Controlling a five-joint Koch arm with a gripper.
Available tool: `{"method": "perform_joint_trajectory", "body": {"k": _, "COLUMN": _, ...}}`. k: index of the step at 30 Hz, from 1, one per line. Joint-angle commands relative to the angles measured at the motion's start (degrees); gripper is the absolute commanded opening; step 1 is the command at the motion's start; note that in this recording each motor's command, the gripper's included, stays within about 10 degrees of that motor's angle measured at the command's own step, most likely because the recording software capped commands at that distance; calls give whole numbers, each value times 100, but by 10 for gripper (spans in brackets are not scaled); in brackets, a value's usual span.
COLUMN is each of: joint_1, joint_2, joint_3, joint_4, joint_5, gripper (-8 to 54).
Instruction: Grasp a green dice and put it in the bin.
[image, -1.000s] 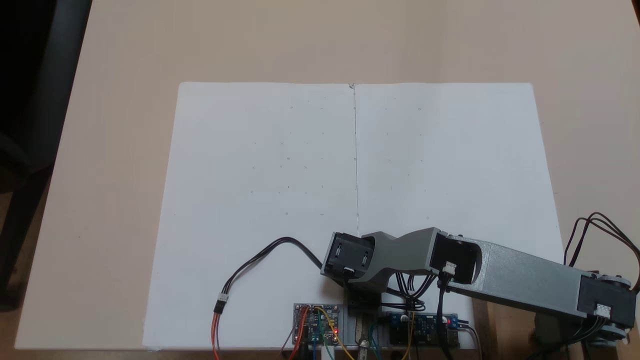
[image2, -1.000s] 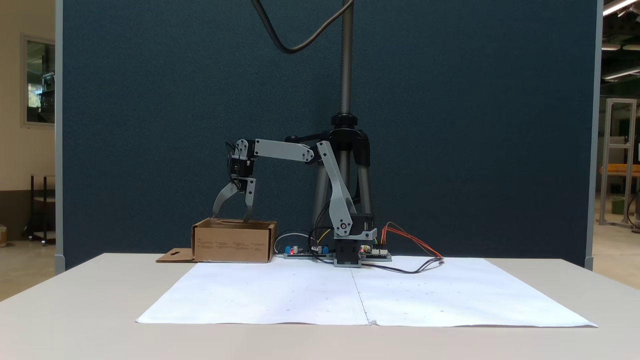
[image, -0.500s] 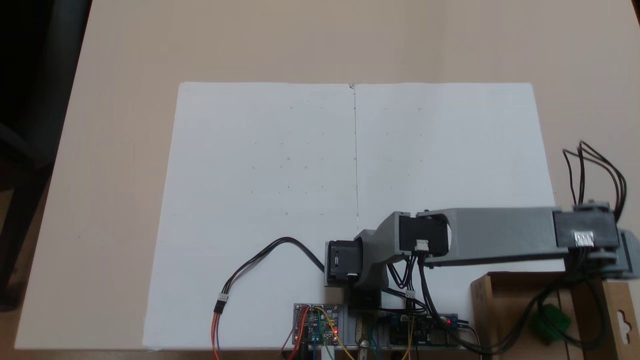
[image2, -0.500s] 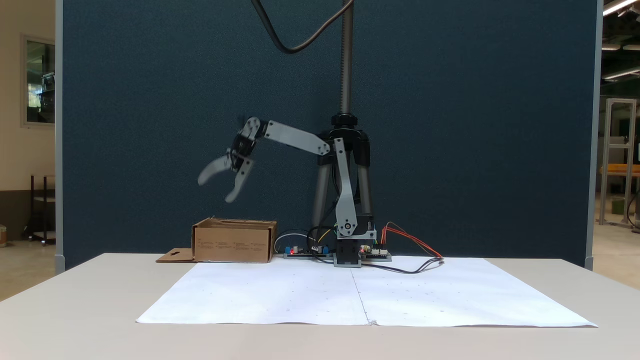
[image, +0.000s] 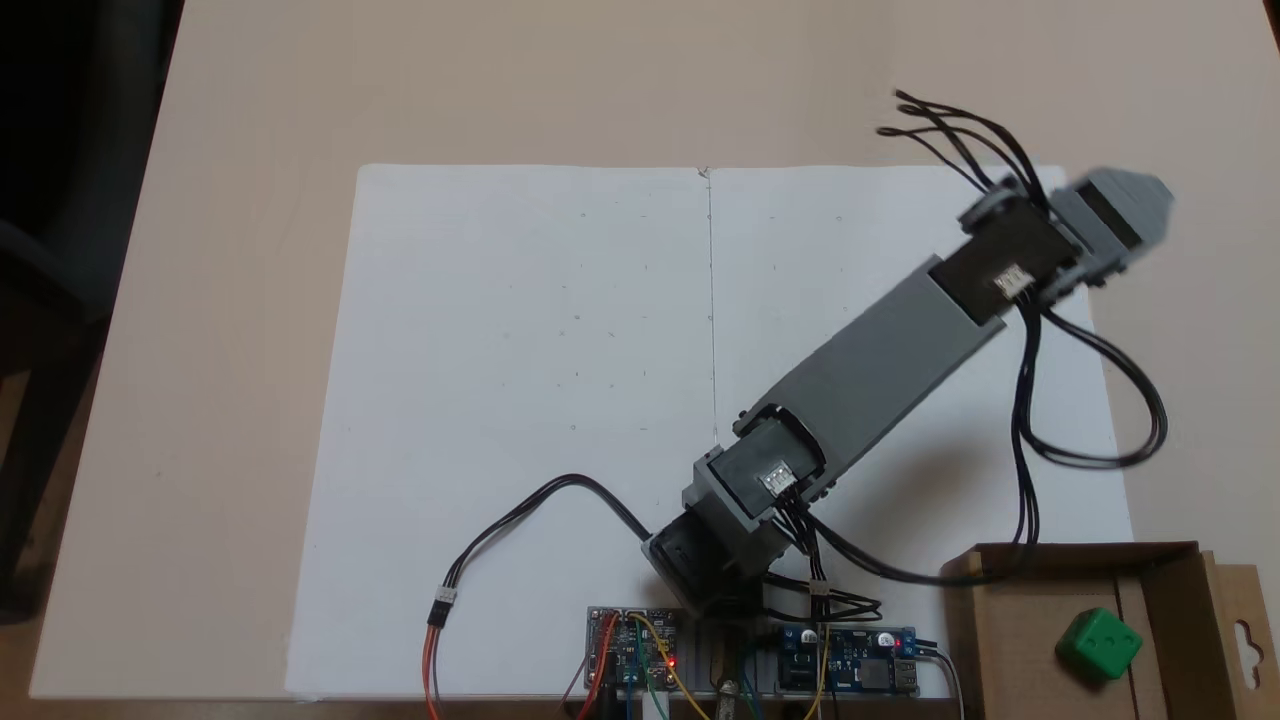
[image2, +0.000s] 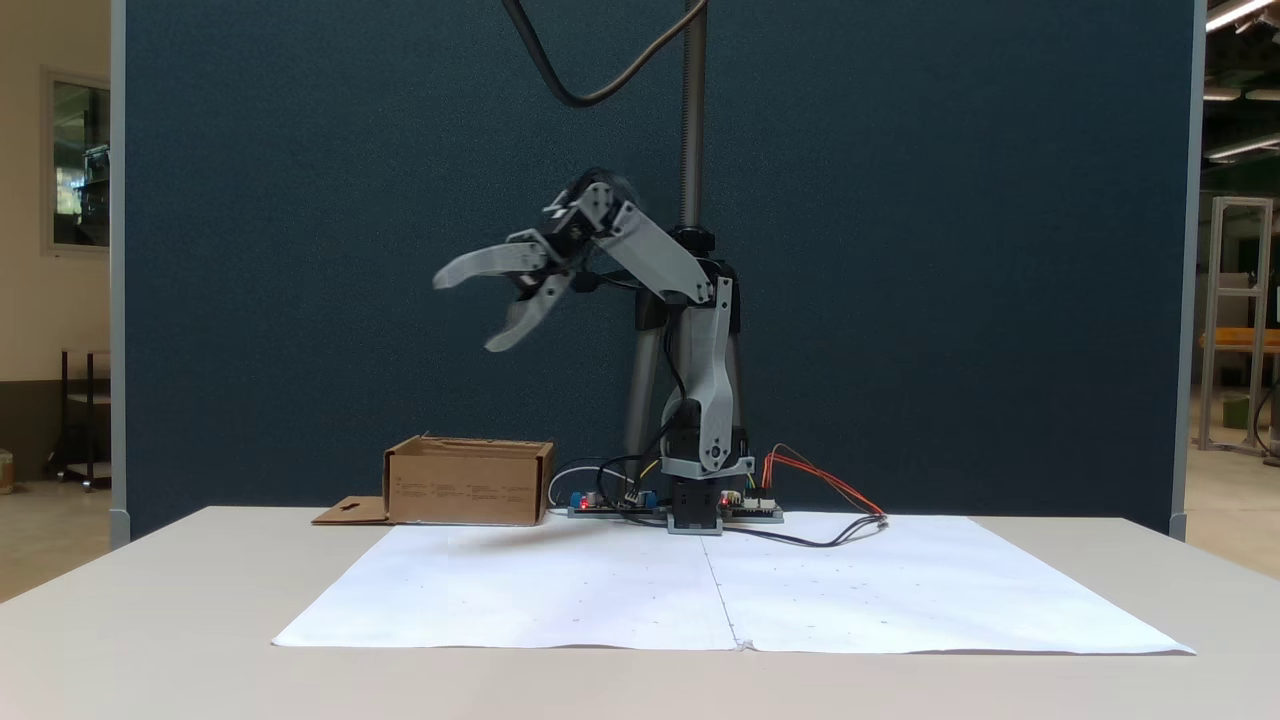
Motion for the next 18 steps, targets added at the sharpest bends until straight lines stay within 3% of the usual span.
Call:
{"method": "perform_joint_trajectory", "body": {"k": 1, "joint_1": -686, "joint_2": 281, "joint_3": -290, "joint_4": -123, "joint_5": 352, "gripper": 437}}
{"method": "perform_joint_trajectory", "body": {"k": 9, "joint_1": -3050, "joint_2": 176, "joint_3": -229, "joint_4": -132, "joint_5": 457, "gripper": 439}}
{"method": "perform_joint_trajectory", "body": {"k": 18, "joint_1": -4122, "joint_2": 439, "joint_3": 1011, "joint_4": -993, "joint_5": 457, "gripper": 444}}
